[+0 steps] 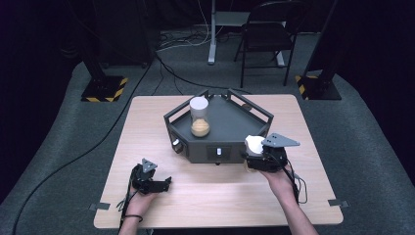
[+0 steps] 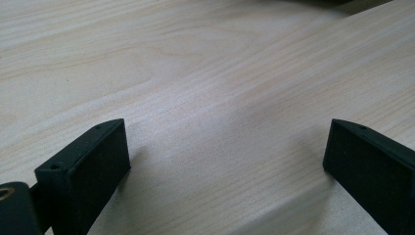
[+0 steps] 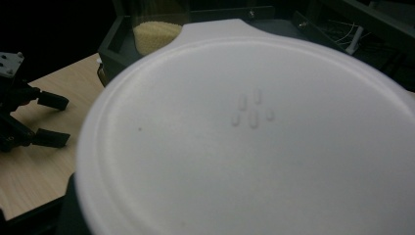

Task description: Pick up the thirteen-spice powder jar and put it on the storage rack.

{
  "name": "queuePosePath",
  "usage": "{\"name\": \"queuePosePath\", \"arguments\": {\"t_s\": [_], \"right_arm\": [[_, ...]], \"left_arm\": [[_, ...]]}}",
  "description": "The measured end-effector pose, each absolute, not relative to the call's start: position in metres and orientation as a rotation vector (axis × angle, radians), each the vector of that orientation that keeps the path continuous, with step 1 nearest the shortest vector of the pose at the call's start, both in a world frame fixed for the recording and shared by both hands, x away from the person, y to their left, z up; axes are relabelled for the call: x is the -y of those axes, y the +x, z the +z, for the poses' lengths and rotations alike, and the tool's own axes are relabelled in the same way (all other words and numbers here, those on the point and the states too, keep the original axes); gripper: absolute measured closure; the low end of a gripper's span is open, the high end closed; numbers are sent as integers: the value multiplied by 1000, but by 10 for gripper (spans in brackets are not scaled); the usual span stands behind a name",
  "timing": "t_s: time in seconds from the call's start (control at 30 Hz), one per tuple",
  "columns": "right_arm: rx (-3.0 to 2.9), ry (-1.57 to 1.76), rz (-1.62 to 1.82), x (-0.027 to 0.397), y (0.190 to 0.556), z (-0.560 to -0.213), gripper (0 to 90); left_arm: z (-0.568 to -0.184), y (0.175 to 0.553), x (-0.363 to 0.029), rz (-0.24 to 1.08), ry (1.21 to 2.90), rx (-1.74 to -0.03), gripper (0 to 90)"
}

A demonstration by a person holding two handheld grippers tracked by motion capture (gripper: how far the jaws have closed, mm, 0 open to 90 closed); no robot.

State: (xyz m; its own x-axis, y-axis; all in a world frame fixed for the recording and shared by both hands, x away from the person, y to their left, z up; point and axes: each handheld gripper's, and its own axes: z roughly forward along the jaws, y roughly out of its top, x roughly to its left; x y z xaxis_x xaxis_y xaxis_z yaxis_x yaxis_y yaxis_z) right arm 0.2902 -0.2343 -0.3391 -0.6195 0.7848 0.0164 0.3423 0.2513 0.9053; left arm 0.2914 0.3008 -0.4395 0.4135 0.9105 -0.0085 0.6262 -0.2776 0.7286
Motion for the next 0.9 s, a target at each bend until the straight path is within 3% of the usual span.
{"name": "queuePosePath", "arguments": {"t_s": [0.9], "right_arm": [[-2039,1003,1358,226,332,-276,298]], "left_arm": [[-440,291,-301,552,2010,-1300,28]]}}
